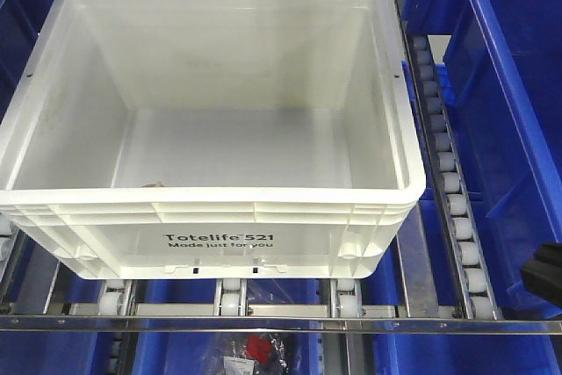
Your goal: Place moving items into box and shelve
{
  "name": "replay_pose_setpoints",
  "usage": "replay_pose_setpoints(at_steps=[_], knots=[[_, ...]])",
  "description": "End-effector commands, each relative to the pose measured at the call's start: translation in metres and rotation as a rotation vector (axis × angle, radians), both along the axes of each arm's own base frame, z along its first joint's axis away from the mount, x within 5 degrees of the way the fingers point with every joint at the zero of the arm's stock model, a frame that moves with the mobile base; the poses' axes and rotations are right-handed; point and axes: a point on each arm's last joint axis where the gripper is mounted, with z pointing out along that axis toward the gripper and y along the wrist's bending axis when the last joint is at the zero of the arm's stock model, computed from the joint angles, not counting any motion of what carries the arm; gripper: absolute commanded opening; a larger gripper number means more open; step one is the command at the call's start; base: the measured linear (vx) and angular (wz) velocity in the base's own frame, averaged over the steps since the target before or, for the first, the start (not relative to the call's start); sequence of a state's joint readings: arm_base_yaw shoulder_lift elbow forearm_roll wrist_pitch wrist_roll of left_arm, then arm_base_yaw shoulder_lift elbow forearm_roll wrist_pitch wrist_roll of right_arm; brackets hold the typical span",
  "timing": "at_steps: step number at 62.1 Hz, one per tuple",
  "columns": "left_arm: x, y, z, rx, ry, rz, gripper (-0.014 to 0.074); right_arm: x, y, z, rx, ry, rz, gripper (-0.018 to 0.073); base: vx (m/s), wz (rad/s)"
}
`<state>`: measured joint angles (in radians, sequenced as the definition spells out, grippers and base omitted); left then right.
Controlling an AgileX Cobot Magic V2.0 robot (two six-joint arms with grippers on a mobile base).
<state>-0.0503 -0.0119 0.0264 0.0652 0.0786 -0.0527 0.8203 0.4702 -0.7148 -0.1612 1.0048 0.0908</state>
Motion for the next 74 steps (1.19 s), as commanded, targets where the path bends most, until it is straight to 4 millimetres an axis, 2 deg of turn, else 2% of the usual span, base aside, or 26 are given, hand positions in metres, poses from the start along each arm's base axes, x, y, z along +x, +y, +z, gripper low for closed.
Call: replay_pose_setpoints(at_steps=[1, 10, 74], knots=[[-0.0005, -0.0001, -0.0003, -0.023, -0.062, 0.000, 0.0000, 0.0027, 0.0020, 0.0114, 0.042, -0.068, 0.007, -0.0009, 0.00, 0.00], [-0.0004, 0.0011, -0.0003, -0.083, -0.060, 0.020, 0.0000, 0.0027, 0.0020, 0.0114, 0.041, -0.068, 0.007, -0.0009, 0.00, 0.00], [-0.0006, 0.0005, 0.0032, -0.062, -0.099, 0.011, 0.0000, 0.0022, 0.0012, 0.0101, 0.027, -0.057, 0.006, -0.0009, 0.00, 0.00]])
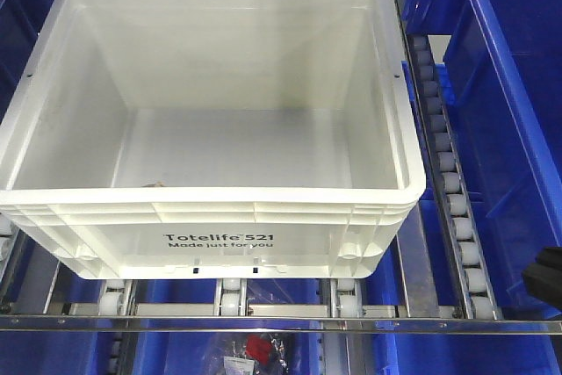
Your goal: Place moving items into box and shelve
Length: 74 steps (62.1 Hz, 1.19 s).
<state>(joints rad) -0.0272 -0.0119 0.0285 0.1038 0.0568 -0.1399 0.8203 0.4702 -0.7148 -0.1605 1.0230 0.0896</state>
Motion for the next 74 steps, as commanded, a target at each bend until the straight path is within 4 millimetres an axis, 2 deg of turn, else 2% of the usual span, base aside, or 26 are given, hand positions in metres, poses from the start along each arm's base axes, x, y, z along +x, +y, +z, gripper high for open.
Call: replay_pose_setpoints(at_steps=[1, 7, 12, 27, 37, 46, 54, 74], knots=[[-0.001, -0.001, 0.002, -0.011, -0.081, -0.011, 0.0000, 0.003, 0.002, 0.011, 0.039, -0.069, 0.008, -0.0009, 0.00, 0.00], [-0.001, -0.001, 0.002, -0.011, -0.081, -0.011, 0.0000, 0.002, 0.002, 0.009, 0.051, -0.077, 0.011, -0.0009, 0.00, 0.00], [-0.001, -0.001, 0.002, -0.010, -0.081, -0.011, 0.0000, 0.003, 0.001, -0.002, 0.106, -0.110, -0.022, -0.0009, 0.00, 0.00], [-0.001, -0.001, 0.002, -0.010, -0.081, -0.011, 0.0000, 0.006, -0.011, -0.064, 0.369, -0.387, -0.239, -0.0009, 0.00, 0.00], [-0.001, -0.001, 0.002, -0.010, -0.081, -0.011, 0.0000, 0.009, -0.023, -0.100, 0.383, -0.523, -0.414, -0.0009, 0.00, 0.00], [-0.001, -0.001, 0.002, -0.010, -0.081, -0.011, 0.0000, 0.007, -0.032, -0.121, 0.366, -0.594, -0.543, -0.0009, 0.00, 0.00], [-0.001, -0.001, 0.002, -0.010, -0.081, -0.011, 0.0000, 0.002, -0.035, -0.130, 0.379, -0.657, -0.569, -0.0009, 0.00, 0.00], [-0.001, -0.001, 0.002, -0.010, -0.080, -0.011, 0.0000, 0.003, -0.034, -0.130, 0.375, -0.645, -0.565, -0.0009, 0.00, 0.00]])
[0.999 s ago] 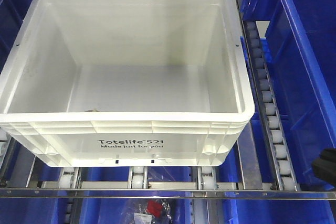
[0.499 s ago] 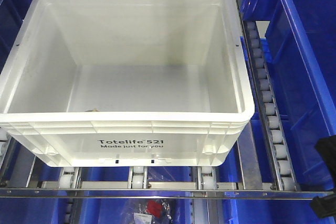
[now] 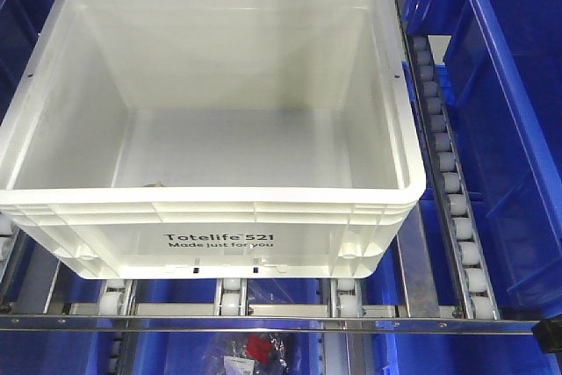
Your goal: Place moving items into box and shelve
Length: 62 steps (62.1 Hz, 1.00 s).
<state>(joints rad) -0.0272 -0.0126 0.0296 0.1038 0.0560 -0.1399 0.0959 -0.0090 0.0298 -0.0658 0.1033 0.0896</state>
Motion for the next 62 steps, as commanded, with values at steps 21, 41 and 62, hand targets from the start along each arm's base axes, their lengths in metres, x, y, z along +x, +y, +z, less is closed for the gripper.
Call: replay_pose_setpoints(at_steps=[21, 41, 62], knots=[[-0.001, -0.001, 0.002, -0.010, -0.080, -0.011, 0.0000, -0.001, 0.000, 0.008, -0.023, -0.116, 0.001, -0.0009, 0.00, 0.00], [-0.001, -0.001, 0.002, -0.010, -0.080, -0.011, 0.0000, -0.001, -0.002, 0.012, -0.044, -0.163, -0.044, -0.0009, 0.00, 0.00], [-0.001, -0.001, 0.002, -0.010, -0.080, -0.011, 0.0000, -0.002, -0.003, 0.018, -0.096, -0.235, -0.067, -0.0009, 0.00, 0.00]])
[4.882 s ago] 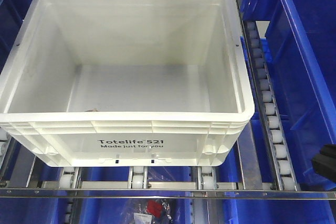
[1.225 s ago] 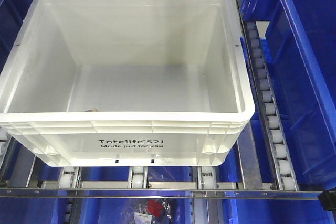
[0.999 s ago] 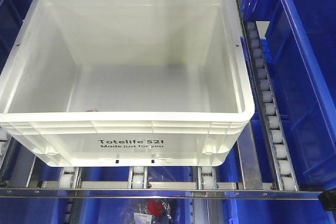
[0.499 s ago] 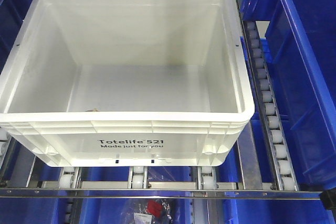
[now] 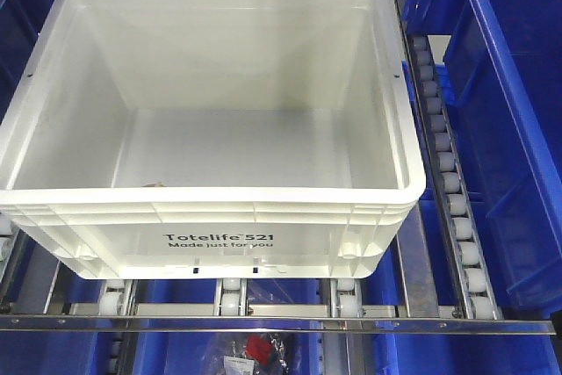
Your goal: Place moving items into box and shelve
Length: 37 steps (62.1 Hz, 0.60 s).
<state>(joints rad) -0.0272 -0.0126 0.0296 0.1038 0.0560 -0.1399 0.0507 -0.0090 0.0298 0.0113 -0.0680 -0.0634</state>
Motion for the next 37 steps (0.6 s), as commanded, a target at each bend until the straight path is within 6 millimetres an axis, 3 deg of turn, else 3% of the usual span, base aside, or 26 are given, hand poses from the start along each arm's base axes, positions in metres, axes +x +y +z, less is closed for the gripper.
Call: replay_pose_setpoints(at_steps=[1, 37], knots=[[-0.0007, -0.0009, 0.0021, -0.010, -0.080, -0.011, 0.0000, -0.0017, -0.0016, 0.0024, -0.032, -0.052, -0.033, -0.0009, 0.00, 0.00], [-0.0007, -0.0009, 0.0021, -0.010, -0.080, -0.011, 0.0000, -0.0009, -0.0033, -0.0009, 0.006, -0.014, -0.057, -0.0009, 0.00, 0.00]])
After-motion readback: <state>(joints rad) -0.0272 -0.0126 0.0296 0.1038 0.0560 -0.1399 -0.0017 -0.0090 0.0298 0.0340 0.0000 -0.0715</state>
